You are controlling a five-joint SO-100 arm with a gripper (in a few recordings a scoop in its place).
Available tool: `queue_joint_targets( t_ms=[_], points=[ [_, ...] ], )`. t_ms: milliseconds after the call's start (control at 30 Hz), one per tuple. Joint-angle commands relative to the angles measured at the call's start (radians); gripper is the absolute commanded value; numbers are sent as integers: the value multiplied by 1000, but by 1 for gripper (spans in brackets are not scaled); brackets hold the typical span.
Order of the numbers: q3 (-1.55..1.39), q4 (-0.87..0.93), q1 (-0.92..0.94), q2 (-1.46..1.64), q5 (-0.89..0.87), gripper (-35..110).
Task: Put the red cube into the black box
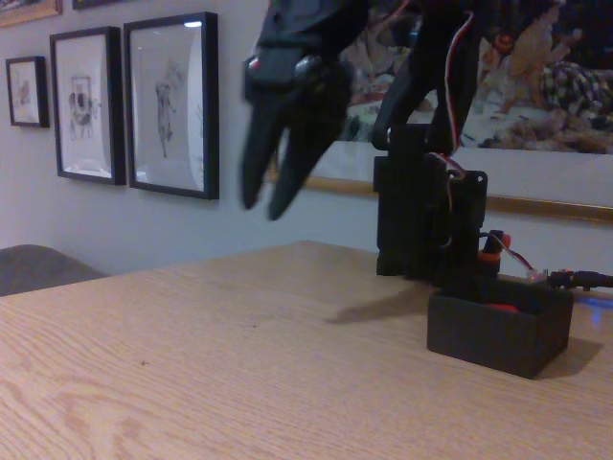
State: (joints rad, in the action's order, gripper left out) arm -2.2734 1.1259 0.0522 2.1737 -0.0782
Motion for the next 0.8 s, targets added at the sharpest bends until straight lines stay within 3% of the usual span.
queue_joint_targets(
  t_ms=[0,767],
  points=[
    [-123,-48,-72,118,-25,13],
    [-459,-77,-147,541,-66,8]
  ],
)
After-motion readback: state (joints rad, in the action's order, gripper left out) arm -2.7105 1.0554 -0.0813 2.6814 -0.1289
